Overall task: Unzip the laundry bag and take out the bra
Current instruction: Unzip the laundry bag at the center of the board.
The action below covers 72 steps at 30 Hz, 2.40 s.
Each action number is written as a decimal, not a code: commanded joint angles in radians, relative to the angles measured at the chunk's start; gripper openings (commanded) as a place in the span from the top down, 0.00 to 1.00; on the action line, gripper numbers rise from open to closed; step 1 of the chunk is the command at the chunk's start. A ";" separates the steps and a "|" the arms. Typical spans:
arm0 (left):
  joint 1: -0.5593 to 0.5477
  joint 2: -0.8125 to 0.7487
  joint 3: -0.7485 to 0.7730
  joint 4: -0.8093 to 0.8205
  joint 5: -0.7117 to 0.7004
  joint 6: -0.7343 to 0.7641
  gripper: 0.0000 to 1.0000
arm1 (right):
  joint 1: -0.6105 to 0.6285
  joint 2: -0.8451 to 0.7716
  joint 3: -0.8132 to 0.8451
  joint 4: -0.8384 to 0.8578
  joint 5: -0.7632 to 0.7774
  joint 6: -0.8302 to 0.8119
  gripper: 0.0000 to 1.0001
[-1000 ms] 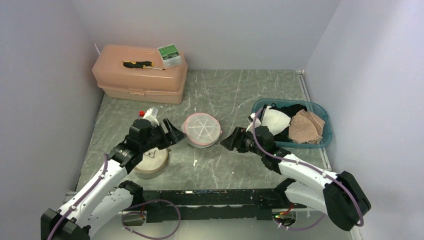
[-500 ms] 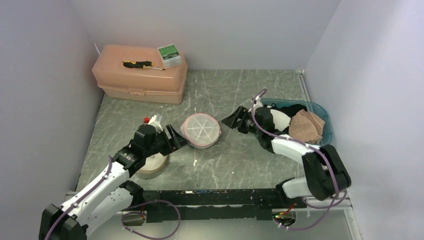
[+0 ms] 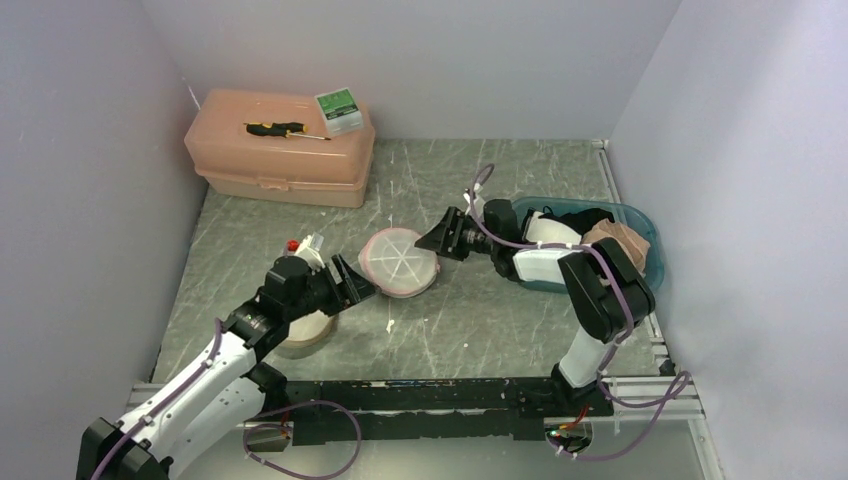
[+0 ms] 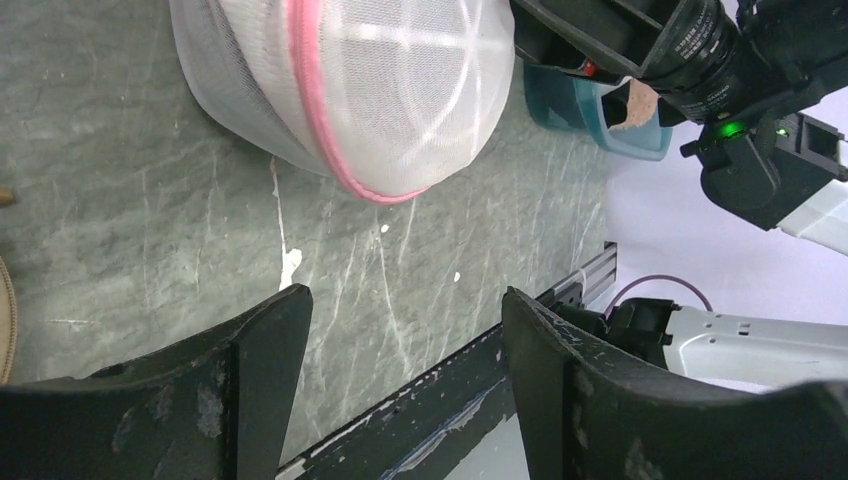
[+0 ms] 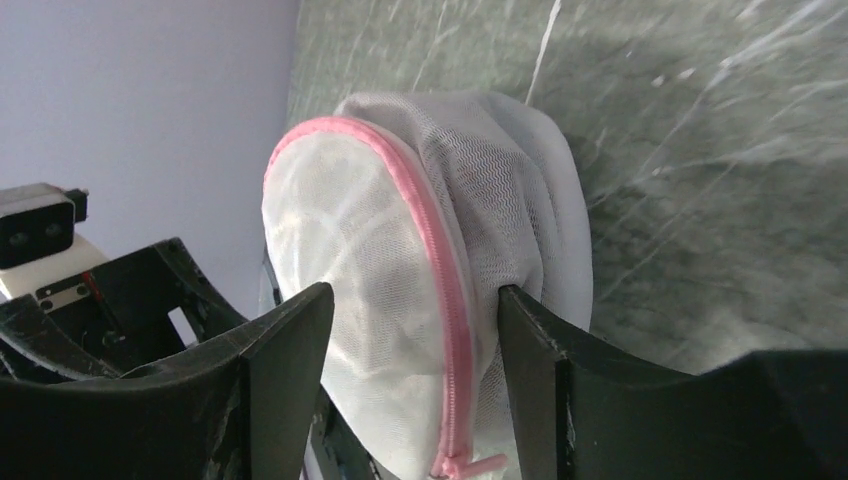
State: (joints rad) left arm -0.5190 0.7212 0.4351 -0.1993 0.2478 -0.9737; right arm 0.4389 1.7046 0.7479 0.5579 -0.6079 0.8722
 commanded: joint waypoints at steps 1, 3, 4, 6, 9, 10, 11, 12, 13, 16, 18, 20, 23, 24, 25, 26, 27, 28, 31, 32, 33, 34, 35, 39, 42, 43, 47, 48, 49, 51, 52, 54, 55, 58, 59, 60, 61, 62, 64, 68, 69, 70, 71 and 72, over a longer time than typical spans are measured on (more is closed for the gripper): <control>-0.007 -0.019 -0.016 0.043 0.035 -0.010 0.26 | 0.041 -0.021 0.023 0.007 -0.051 -0.026 0.40; -0.007 -0.012 -0.024 0.052 0.039 -0.009 0.26 | 0.050 -0.083 -0.019 -0.003 -0.009 -0.025 0.51; -0.007 -0.006 -0.034 0.067 0.044 -0.008 0.26 | 0.054 -0.113 -0.041 0.000 0.005 -0.020 0.57; -0.007 0.032 -0.056 0.118 0.053 -0.016 0.26 | 0.064 -0.172 -0.085 0.005 0.017 -0.009 0.70; -0.018 0.123 -0.081 0.248 0.094 -0.042 0.26 | 0.091 -0.284 -0.186 -0.011 0.062 -0.003 0.88; -0.027 0.147 -0.080 0.274 0.094 -0.046 0.26 | 0.102 -0.327 -0.229 -0.017 0.083 0.001 0.94; -0.037 0.168 -0.078 0.296 0.086 -0.045 0.26 | 0.109 -0.370 -0.273 -0.022 0.108 0.008 0.99; -0.047 0.183 -0.074 0.315 0.075 -0.044 0.26 | 0.118 -0.417 -0.318 -0.022 0.131 0.017 1.00; -0.055 0.198 -0.070 0.336 0.066 -0.040 0.26 | 0.129 -0.464 -0.364 -0.028 0.157 0.027 1.00; -0.072 0.267 -0.043 0.375 0.045 -0.013 0.25 | 0.170 -0.608 -0.470 -0.067 0.252 0.059 1.00; -0.078 0.331 -0.012 0.385 0.042 0.011 0.26 | 0.203 -0.718 -0.518 -0.111 0.318 0.080 1.00; -0.085 0.392 0.015 0.407 0.036 0.028 0.26 | 0.228 -0.798 -0.561 -0.142 0.375 0.102 1.00; -0.105 0.435 0.041 0.403 -0.016 0.037 0.26 | 0.252 -0.888 -0.628 -0.154 0.440 0.145 1.00; -0.113 0.429 0.041 0.389 -0.038 0.033 0.25 | 0.255 -0.906 -0.638 -0.156 0.455 0.158 1.00; -0.124 0.416 0.038 0.368 -0.068 0.020 0.25 | 0.257 -0.920 -0.654 -0.155 0.466 0.169 1.00; -0.131 0.394 0.028 0.349 -0.092 -0.005 0.24 | 0.259 -0.930 -0.661 -0.147 0.471 0.173 1.00; -0.133 0.363 0.005 0.349 -0.103 -0.043 0.23 | 0.260 -0.932 -0.666 -0.140 0.472 0.172 1.00; -0.140 0.328 -0.025 0.363 -0.109 -0.085 0.23 | 0.262 -0.934 -0.664 -0.140 0.478 0.170 1.00; -0.202 0.202 -0.139 0.439 -0.187 -0.221 0.17 | 0.263 -0.928 -0.671 -0.125 0.497 0.172 1.00; -0.228 0.170 -0.164 0.450 -0.217 -0.246 0.16 | 0.265 -0.925 -0.678 -0.111 0.499 0.178 1.00; -0.258 0.147 -0.176 0.454 -0.239 -0.260 0.16 | 0.264 -0.918 -0.686 -0.078 0.496 0.187 1.00; -0.282 0.135 -0.179 0.449 -0.245 -0.263 0.16 | 0.264 -0.908 -0.691 -0.058 0.494 0.191 1.00; -0.309 0.133 -0.175 0.441 -0.273 -0.265 0.16 | 0.265 -0.897 -0.692 -0.046 0.490 0.194 1.00; -0.399 0.213 -0.162 0.492 -0.334 -0.277 0.17 | 0.267 -0.839 -0.692 0.002 0.471 0.206 1.00; -0.458 0.339 -0.165 0.588 -0.372 -0.290 0.20 | 0.268 -0.809 -0.694 0.029 0.454 0.214 1.00; -0.478 0.364 -0.165 0.619 -0.389 -0.290 0.21 | 0.270 -0.806 -0.695 0.033 0.450 0.216 1.00; -0.508 0.455 -0.148 0.703 -0.437 -0.259 0.23 | 0.273 -0.830 -0.687 0.005 0.443 0.209 1.00; -0.509 0.459 -0.149 0.717 -0.450 -0.251 0.24 | 0.272 -0.841 -0.683 -0.015 0.441 0.205 1.00; -0.510 0.456 -0.152 0.727 -0.462 -0.243 0.24 | 0.272 -0.853 -0.678 -0.033 0.440 0.199 1.00; -0.512 0.447 -0.159 0.752 -0.483 -0.223 0.26 | 0.273 -0.879 -0.670 -0.068 0.442 0.185 1.00; -0.512 0.440 -0.165 0.763 -0.491 -0.210 0.28 | 0.274 -0.895 -0.666 -0.083 0.443 0.181 1.00; -0.513 0.430 -0.181 0.799 -0.498 -0.193 0.30 | 0.273 -0.910 -0.662 -0.105 0.448 0.174 1.00; -0.513 0.426 -0.186 0.814 -0.499 -0.187 0.30 | 0.274 -0.916 -0.662 -0.112 0.450 0.172 1.00; -0.514 0.429 -0.185 0.821 -0.485 -0.172 0.29 | 0.273 -0.916 -0.660 -0.115 0.454 0.169 1.00; -0.515 0.434 -0.187 0.837 -0.478 -0.169 0.29 | 0.274 -0.911 -0.659 -0.109 0.452 0.169 1.00; -0.515 0.440 -0.192 0.860 -0.475 -0.163 0.28 | 0.274 -0.904 -0.659 -0.103 0.450 0.169 1.00; -0.516 0.446 -0.198 0.883 -0.470 -0.158 0.29 | 0.274 -0.896 -0.658 -0.097 0.448 0.169 1.00; -0.516 0.449 -0.200 0.896 -0.470 -0.153 0.29 | 0.273 -0.887 -0.656 -0.088 0.445 0.171 1.00; -0.515 0.450 -0.197 0.894 -0.473 -0.146 0.31 | 0.274 -0.874 -0.655 -0.080 0.440 0.171 1.00; -0.515 0.450 -0.198 0.905 -0.480 -0.132 0.40 | 0.274 -0.870 -0.652 -0.084 0.438 0.169 1.00; -0.515 0.452 -0.200 0.914 -0.480 -0.129 0.43 | 0.274 -0.873 -0.650 -0.087 0.437 0.167 1.00; -0.516 0.454 -0.201 0.921 -0.479 -0.127 0.45 | 0.274 -0.874 -0.648 -0.092 0.436 0.164 1.00; -0.515 0.454 -0.202 0.927 -0.478 -0.125 0.49 | 0.274 -0.876 -0.643 -0.098 0.435 0.161 1.00; -0.515 0.453 -0.202 0.932 -0.475 -0.123 0.53 | 0.274 -0.879 -0.638 -0.106 0.435 0.157 1.00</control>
State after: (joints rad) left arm -1.0290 1.1698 0.2382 0.6468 -0.2134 -1.1275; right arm 0.7059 0.8364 0.0574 0.4416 -0.1581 1.0554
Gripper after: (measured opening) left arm 0.522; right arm 0.018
